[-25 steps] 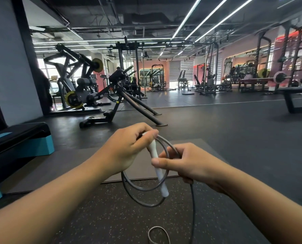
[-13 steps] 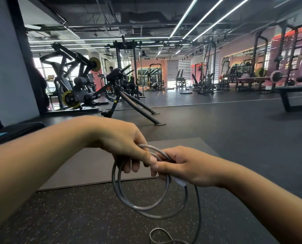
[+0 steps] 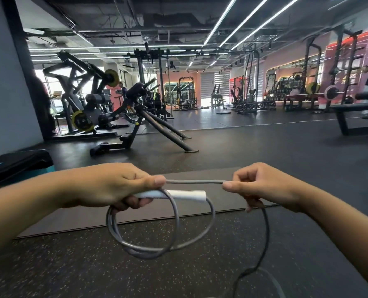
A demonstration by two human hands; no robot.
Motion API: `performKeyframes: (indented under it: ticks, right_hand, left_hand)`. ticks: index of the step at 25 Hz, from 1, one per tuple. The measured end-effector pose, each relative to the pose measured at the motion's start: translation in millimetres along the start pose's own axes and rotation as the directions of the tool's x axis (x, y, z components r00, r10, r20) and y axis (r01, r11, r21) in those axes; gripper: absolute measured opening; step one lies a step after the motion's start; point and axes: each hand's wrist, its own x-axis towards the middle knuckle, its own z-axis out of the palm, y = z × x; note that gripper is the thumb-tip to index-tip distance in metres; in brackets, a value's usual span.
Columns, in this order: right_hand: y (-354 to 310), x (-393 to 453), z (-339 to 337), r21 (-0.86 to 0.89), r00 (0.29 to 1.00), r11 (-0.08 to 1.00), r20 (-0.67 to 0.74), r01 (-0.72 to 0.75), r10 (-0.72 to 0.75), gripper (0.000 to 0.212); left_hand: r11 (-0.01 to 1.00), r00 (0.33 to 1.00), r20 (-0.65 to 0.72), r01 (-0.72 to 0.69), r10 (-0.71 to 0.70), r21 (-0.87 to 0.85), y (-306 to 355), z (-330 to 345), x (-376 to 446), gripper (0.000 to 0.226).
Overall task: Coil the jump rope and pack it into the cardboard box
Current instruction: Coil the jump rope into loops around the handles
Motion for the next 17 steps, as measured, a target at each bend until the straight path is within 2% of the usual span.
performKeyframes:
  ticks: [3,5,7,9,10,12,15,17]
  right_hand:
    - [17,-2,-8,-0.045,0.985,0.992,-0.134,-0.119,0.112,0.064]
    - [19,-2,-5,-0.023,0.974,0.990,-0.183,-0.138,0.132,0.068]
    - [12,3,10,0.217,0.984,0.974,-0.150,-0.060,0.094,0.055]
    - [-3,11,34,0.516,0.997,0.856,-0.072,0.031,0.007,0.044]
    - [-11,15,46,0.585,0.998,0.808,-0.058,0.066,-0.040,0.045]
    - [-21,22,69,0.604,0.987,0.781,-0.089,0.158,-0.131,0.056]
    - [-27,28,94,0.537,0.958,0.809,-0.265,0.237,-0.104,0.055]
    - [-29,29,108,0.634,0.962,0.741,-0.268,0.221,-0.058,0.060]
  left_hand:
    - [0.952,0.982,-0.191,-0.074,0.016,-0.298,-23,-6,-16,0.051]
    - [0.886,0.932,-0.363,-0.154,-0.017,-0.438,-28,3,-19,0.044]
    - [0.762,0.847,-0.526,-0.286,-0.082,-0.581,-22,24,-11,0.037]
    - [0.624,0.753,-0.637,-0.421,-0.165,-0.659,-8,49,8,0.035]
    - [0.552,0.715,-0.665,-0.473,-0.214,-0.687,-1,60,20,0.034]
    - [0.407,0.650,-0.691,-0.564,-0.317,-0.718,12,76,39,0.032]
    - [0.333,0.540,-0.716,-0.642,-0.442,-0.690,30,89,53,0.034]
    - [0.307,0.526,-0.723,-0.669,-0.448,-0.677,42,96,59,0.037]
